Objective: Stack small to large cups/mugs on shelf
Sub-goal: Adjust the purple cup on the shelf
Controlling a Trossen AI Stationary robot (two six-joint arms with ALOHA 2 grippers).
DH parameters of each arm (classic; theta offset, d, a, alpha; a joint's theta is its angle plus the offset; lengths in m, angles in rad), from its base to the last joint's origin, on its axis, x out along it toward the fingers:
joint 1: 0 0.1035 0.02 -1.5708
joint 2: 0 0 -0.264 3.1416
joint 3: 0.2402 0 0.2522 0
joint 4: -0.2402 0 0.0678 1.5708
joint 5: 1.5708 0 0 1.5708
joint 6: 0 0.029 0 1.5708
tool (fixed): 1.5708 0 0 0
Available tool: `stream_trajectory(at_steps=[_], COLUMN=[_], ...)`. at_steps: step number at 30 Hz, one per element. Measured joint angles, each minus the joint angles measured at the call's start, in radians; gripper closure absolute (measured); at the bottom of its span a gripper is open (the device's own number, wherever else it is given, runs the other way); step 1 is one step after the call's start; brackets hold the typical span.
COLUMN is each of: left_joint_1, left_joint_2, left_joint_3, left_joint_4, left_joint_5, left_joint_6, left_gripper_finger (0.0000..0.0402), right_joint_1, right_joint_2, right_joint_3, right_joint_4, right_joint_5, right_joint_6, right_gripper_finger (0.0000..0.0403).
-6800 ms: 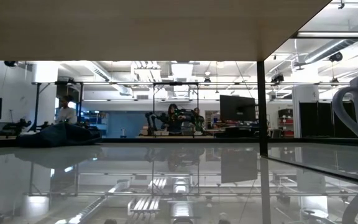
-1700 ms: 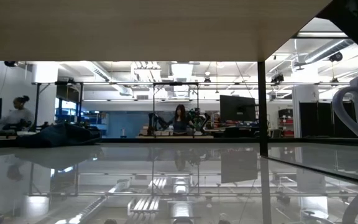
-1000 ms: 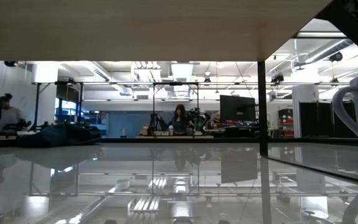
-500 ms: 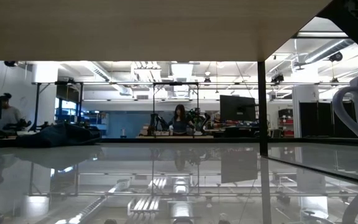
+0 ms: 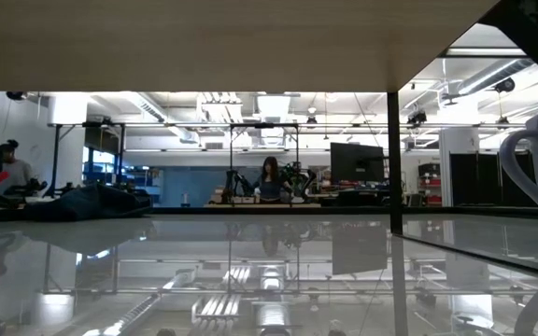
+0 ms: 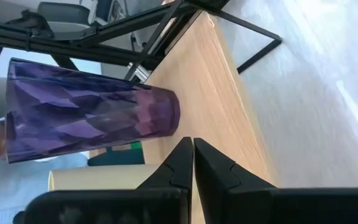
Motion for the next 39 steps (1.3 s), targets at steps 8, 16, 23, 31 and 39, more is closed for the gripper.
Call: stream_trajectory(at_steps=[8,16,23,31,39], left_joint_1=[-0.248,-0.420,-0.481,-0.506,-0.501], left_joint_2=[0.103,0.191,0.251,0.296,0.393], left_joint_3=[0.002,0.021,0.090,0.330,0.656], left_joint_4=[-0.017,-0.111,-0.164,-0.663,-1.245], left_joint_5=[-0.053,-0.199,-0.303,-0.489,-0.504], left_joint_6=[-0.011,-0.211,-0.251,-0.275,-0.391], left_gripper_finger=[0.0307,0.0307,0.0307,0.0307,0.0307], right_joint_1=[-0.057,-0.109,-0.110,-0.092,-0.086], right_joint_2=[-0.024,-0.070,-0.075,-0.075,-0.075], right_joint_3=[0.000,0.000,0.000,0.000,0.000], right_joint_4=[0.000,0.014,0.010,-0.009,-0.022], right_joint_5=[0.005,0.005,0.004,-0.005,-0.005], right_joint_6=[-0.014,-0.016,-0.036,-0.068,-0.080], right_gripper_finger=[0.0394,0.0394,0.0394,0.0394,0.0394])
